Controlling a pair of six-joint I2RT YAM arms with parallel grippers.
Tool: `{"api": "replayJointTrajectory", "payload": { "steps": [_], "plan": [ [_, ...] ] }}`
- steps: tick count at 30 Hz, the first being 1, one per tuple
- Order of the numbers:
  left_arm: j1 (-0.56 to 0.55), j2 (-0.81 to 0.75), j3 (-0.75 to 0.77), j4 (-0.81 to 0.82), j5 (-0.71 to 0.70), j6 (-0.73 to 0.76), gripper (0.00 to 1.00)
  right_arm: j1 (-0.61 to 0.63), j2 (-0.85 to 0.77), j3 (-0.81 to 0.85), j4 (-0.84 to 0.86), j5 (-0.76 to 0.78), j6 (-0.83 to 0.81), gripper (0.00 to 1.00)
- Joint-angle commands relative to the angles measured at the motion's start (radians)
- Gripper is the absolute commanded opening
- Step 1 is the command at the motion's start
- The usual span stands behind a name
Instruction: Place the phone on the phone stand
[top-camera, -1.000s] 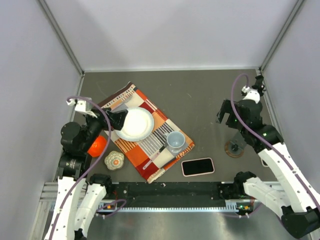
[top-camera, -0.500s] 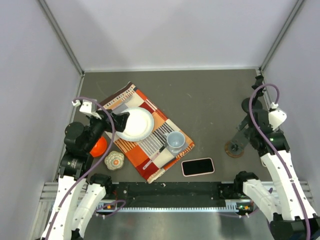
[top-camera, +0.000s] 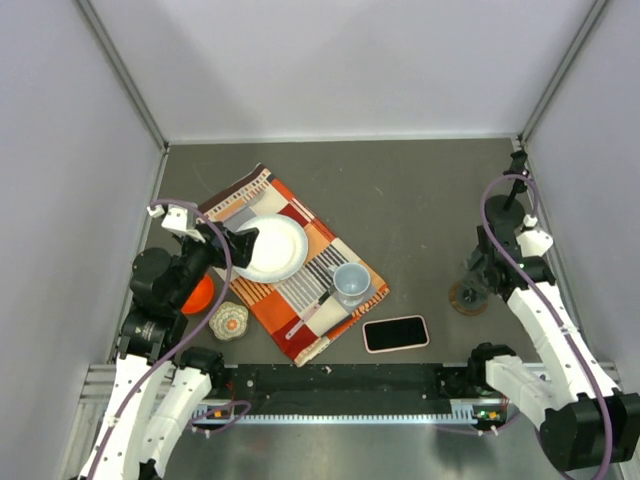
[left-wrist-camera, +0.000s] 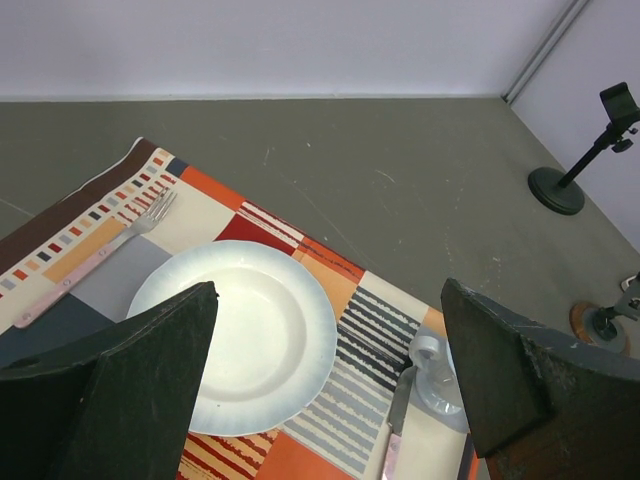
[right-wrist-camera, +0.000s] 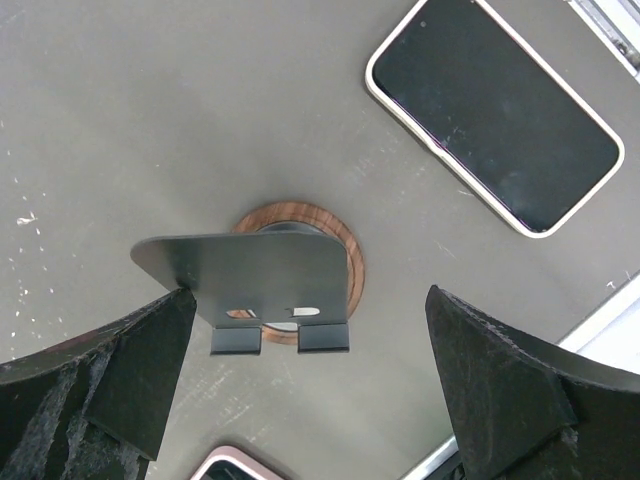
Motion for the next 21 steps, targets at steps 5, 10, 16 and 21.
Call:
{"api": "replayJointTrajectory", "payload": {
  "steps": [5,10,16,21],
  "plan": [
    [-0.007,-0.011,-0.012,0.021,0.000,0.016,0.99,0.010,0.007,-0.045,0.124,0.038,-0.011,0.94],
    [-0.007,-0.011,-0.016,0.021,0.008,0.013,0.98,0.085,0.032,-0.019,0.170,0.044,-0.046,0.99],
    [-0.007,-0.017,-0.022,0.022,0.011,0.009,0.98,0.094,0.070,0.005,0.155,0.081,0.041,0.99],
    [-0.010,-0.020,-0.025,0.021,0.014,0.009,0.98,0.097,0.092,0.030,0.084,0.180,0.202,0.99]
  ]
}}
